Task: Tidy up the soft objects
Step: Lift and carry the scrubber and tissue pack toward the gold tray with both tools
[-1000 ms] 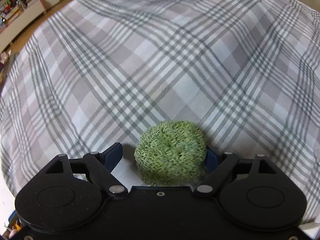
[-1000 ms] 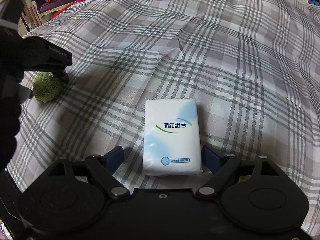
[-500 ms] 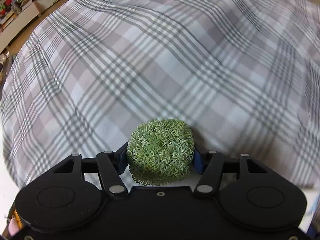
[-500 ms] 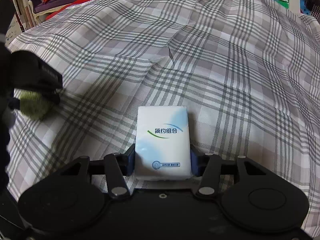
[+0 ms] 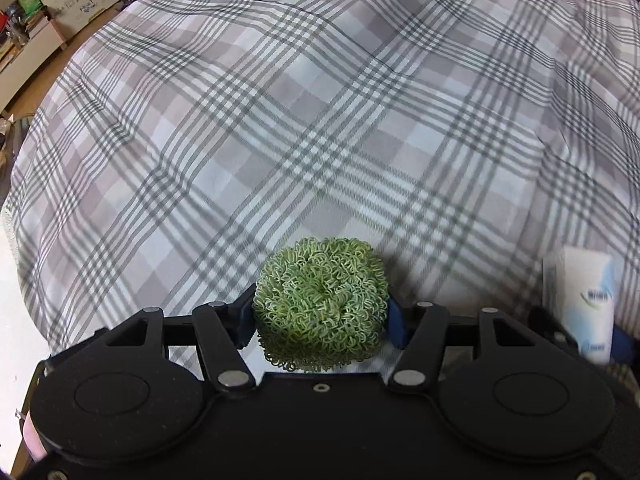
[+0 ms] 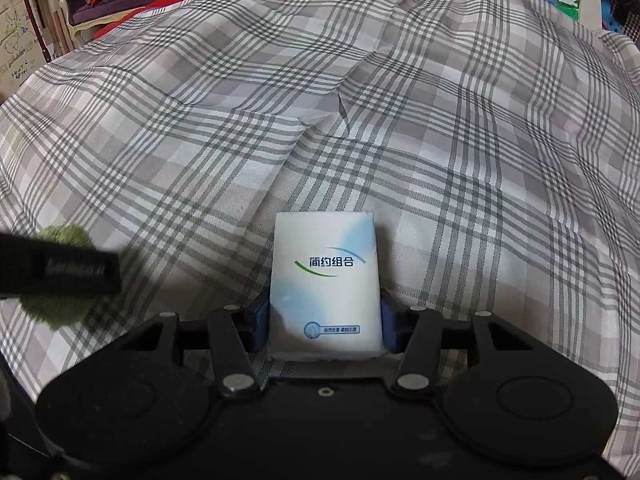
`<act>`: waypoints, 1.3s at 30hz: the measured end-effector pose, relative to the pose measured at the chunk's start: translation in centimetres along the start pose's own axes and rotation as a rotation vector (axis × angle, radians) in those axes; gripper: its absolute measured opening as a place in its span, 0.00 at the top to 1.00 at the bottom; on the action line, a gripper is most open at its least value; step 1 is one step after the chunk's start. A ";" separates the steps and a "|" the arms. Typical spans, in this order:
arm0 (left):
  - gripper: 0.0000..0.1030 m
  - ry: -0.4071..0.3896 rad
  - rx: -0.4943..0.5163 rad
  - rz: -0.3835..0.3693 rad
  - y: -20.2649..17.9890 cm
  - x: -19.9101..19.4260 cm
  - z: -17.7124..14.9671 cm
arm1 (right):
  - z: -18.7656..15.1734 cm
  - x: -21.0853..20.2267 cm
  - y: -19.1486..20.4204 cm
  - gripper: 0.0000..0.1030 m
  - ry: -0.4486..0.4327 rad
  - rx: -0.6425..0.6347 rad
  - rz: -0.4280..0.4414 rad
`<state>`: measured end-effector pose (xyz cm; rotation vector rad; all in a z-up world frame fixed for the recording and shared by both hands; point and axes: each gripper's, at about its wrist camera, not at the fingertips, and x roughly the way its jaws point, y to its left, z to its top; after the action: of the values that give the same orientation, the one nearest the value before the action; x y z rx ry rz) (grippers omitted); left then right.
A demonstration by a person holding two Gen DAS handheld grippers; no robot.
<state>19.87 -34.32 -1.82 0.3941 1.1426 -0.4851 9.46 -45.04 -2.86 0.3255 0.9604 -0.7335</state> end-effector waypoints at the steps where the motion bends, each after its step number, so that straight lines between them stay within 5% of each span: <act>1: 0.45 -0.003 0.004 0.001 0.0 -0.2 -0.3 | 0.0 0.0 0.0 0.51 0.000 -0.001 0.000; 12: 0.44 -0.018 0.019 -0.020 1.0 -3.3 -3.2 | 0.2 -0.4 -0.4 0.51 -0.014 0.006 0.005; 19: 0.44 -0.041 0.027 -0.063 1.2 -6.2 -4.5 | 1.3 -2.9 -1.9 0.51 -0.096 0.040 -0.026; 23: 0.44 -0.061 0.048 -0.078 0.6 -7.9 -5.2 | 1.4 -5.2 -4.2 0.51 -0.145 0.083 -0.033; 39: 0.44 -0.067 0.170 -0.177 -4.7 -14.2 -10.4 | -4.5 -11.9 -15.5 0.51 -0.089 0.145 -0.031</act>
<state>4.58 -30.34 7.29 0.4223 1.0797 -0.7487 -8.38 -48.71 5.56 0.4023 0.8315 -0.8417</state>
